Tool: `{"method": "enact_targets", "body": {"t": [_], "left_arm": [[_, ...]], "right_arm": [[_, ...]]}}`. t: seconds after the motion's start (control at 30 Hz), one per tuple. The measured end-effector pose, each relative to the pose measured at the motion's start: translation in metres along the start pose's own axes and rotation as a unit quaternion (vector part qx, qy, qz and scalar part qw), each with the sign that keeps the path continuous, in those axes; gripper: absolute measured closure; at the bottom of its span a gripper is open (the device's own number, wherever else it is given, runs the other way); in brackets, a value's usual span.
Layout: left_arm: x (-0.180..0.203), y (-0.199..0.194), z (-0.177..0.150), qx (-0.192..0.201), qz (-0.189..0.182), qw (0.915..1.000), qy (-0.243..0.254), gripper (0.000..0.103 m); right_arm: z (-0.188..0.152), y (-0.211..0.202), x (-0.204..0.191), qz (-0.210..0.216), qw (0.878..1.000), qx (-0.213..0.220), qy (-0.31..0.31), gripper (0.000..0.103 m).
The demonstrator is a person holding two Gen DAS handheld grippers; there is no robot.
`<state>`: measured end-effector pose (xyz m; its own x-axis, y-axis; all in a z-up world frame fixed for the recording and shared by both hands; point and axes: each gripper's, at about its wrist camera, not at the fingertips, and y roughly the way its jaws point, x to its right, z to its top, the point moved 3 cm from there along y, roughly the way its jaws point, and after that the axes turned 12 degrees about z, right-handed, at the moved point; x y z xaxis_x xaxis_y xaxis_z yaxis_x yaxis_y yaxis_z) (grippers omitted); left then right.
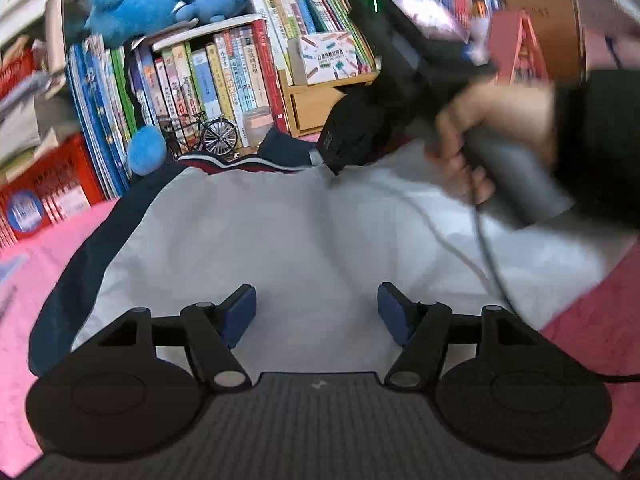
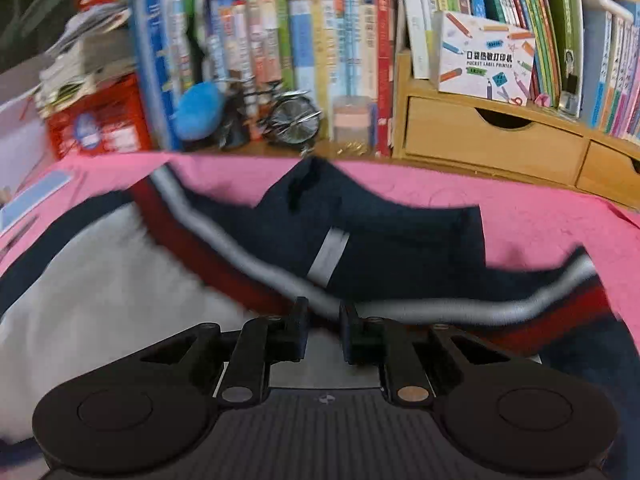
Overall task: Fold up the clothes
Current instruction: 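Release the jacket and smooth the white body flat with both grippers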
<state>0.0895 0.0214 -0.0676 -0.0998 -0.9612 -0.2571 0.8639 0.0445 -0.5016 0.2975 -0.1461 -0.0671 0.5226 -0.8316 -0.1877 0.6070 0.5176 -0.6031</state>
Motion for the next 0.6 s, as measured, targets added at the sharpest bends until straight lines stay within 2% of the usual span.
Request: {"method": "enact_targets", "body": {"t": [0.1, 0.2, 0.3, 0.37, 0.43, 0.47, 0.5, 0.53, 0.6], "left_arm": [[0.002, 0.002, 0.000, -0.001, 0.004, 1.0000, 0.006, 0.035], [0.006, 0.003, 0.000, 0.003, 0.013, 0.9998, 0.014, 0.035], [0.007, 0.002, -0.003, 0.000, 0.016, 0.9998, 0.007, 0.029], [0.005, 0.002, -0.005, -0.003, 0.018, 0.9998, -0.003, 0.023], [0.002, -0.005, -0.008, -0.003, 0.012, 0.9999, -0.012, 0.023], [-0.004, -0.010, -0.009, -0.002, 0.014, 0.9998, -0.017, 0.022], [-0.014, -0.018, -0.009, 0.002, 0.026, 0.9993, -0.027, 0.022], [-0.025, -0.026, -0.009, 0.006, 0.038, 0.9986, -0.037, 0.020], [-0.055, -0.043, -0.006, 0.025, 0.062, 0.9954, -0.068, 0.004]], "right_arm": [[-0.010, 0.011, 0.009, -0.006, 0.999, 0.036, -0.007, 0.084], [-0.001, 0.018, 0.020, -0.014, 0.999, 0.040, 0.004, 0.081], [0.008, 0.016, 0.022, -0.039, 0.999, 0.025, 0.020, 0.064], [0.005, -0.006, 0.018, -0.037, 0.998, 0.035, 0.031, 0.054], [-0.005, -0.040, 0.007, -0.020, 0.997, 0.060, 0.034, 0.026], [-0.015, -0.063, -0.001, -0.022, 0.997, 0.071, 0.032, 0.021], [-0.026, -0.085, -0.009, -0.028, 0.996, 0.081, 0.027, 0.015], [-0.039, -0.107, -0.015, -0.031, 0.995, 0.092, 0.018, 0.015], [-0.067, -0.148, -0.020, -0.025, 0.994, 0.111, 0.004, 0.013]]}}
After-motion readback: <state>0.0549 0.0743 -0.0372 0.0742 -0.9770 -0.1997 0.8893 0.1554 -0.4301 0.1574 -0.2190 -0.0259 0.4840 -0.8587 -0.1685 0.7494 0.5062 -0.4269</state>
